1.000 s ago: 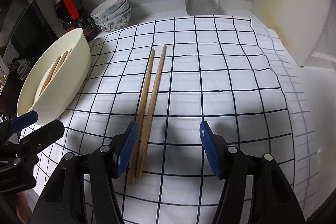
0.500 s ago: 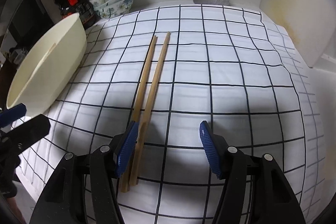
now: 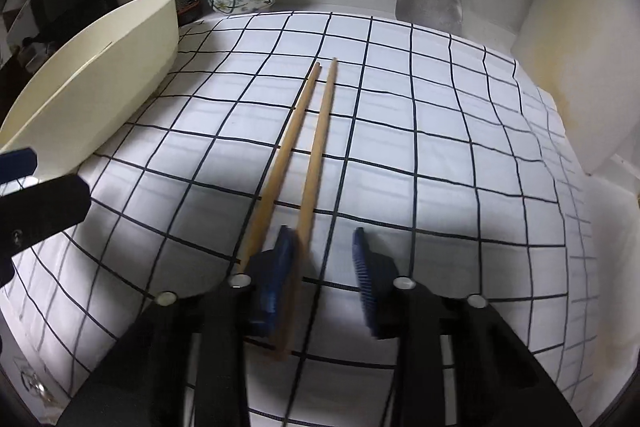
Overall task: Organize utensils
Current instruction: 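Close the right tool on one chopstick while the left tool grasps the other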
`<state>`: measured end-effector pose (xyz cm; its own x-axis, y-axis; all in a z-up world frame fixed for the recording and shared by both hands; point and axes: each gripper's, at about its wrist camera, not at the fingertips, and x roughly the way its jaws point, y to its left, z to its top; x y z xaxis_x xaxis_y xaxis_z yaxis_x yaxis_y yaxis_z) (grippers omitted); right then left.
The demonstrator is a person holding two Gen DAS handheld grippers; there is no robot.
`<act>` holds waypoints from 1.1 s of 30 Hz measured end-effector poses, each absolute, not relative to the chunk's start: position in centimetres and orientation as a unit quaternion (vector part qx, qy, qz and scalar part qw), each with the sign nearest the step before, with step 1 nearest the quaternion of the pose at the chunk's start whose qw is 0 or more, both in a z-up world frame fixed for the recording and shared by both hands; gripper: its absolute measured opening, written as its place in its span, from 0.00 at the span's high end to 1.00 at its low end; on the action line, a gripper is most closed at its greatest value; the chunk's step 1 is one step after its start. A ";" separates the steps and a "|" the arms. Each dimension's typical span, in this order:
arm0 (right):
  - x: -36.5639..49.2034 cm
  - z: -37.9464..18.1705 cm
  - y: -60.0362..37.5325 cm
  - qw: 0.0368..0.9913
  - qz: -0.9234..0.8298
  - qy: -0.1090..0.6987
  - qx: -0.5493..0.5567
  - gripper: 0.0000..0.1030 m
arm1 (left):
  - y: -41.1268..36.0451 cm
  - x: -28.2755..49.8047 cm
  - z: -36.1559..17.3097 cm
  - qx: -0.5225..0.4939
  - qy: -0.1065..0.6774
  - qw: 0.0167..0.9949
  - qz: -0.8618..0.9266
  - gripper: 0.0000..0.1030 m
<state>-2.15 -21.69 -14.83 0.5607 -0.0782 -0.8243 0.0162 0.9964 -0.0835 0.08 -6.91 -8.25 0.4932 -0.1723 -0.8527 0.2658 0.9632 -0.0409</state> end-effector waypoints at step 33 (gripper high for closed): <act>-1.2 -14.7 -29.7 0.889 0.025 0.454 -0.050 0.62 | -15.8 3.1 -14.2 0.085 0.478 0.863 -0.140 0.25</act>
